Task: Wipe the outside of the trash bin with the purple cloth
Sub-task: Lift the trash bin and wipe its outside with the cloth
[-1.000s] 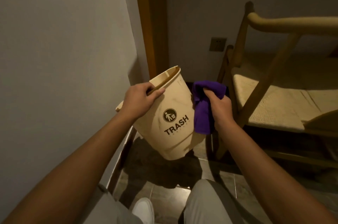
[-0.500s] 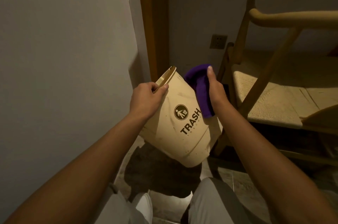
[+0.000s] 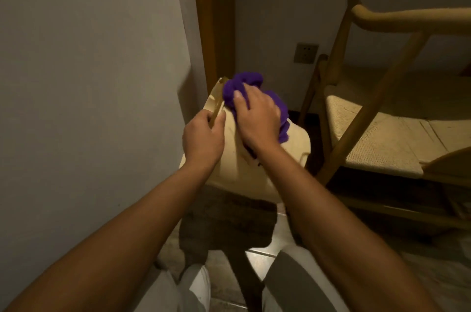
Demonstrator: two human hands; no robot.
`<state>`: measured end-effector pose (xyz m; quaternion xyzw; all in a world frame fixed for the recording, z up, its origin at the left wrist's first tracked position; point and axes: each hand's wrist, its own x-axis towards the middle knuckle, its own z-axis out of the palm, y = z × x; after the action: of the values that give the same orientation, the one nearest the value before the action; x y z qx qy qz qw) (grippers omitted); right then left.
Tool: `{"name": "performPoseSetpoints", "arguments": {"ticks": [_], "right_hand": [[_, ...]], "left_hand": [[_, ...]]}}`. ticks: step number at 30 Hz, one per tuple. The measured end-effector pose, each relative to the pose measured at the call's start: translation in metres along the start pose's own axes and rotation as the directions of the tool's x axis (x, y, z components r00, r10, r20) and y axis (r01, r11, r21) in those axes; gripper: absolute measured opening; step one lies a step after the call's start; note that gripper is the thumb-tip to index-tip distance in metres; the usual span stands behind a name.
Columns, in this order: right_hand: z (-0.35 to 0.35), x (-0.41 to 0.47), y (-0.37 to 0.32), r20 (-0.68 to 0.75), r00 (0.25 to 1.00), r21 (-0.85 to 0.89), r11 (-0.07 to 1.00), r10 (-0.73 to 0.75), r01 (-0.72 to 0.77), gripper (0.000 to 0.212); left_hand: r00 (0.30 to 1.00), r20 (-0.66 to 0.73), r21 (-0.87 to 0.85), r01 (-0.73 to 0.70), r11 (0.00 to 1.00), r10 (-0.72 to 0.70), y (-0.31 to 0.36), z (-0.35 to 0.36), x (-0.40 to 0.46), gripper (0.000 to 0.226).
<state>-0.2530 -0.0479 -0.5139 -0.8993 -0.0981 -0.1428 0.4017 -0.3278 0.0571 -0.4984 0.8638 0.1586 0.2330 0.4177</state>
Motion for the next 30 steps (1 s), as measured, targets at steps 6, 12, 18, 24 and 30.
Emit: {"name": "performPoseSetpoints", "arguments": {"ticks": [6, 12, 18, 24, 30], "right_hand": [[0.029, -0.067, 0.016, -0.137, 0.991, 0.0, 1.0, -0.007, 0.007, 0.055], [-0.01, -0.004, 0.072, 0.055, 0.834, 0.187, 0.815, 0.55, -0.549, 0.058], [-0.03, 0.025, 0.062, 0.106, 0.886, 0.162, 0.872, 0.45, -0.462, 0.055], [0.021, -0.045, 0.006, -0.102, 0.982, 0.2, 0.97, 0.158, -0.135, 0.057], [0.023, -0.047, 0.017, -0.098, 0.993, 0.103, 0.993, 0.061, -0.051, 0.062]], "left_hand": [[0.999, 0.022, 0.09, -0.037, 0.995, 0.035, -0.006, -0.009, 0.011, 0.027], [0.946, 0.066, 0.113, -0.324, 0.939, 0.318, 0.0, -0.021, 0.0, 0.028], [0.928, 0.103, -0.001, -0.359, 0.933, 0.357, -0.002, -0.019, 0.003, 0.028], [0.971, 0.056, 0.127, -0.239, 0.963, 0.234, -0.01, -0.004, 0.003, 0.024], [0.975, 0.035, 0.158, -0.221, 0.962, 0.218, -0.006, -0.01, 0.008, 0.028]]}}
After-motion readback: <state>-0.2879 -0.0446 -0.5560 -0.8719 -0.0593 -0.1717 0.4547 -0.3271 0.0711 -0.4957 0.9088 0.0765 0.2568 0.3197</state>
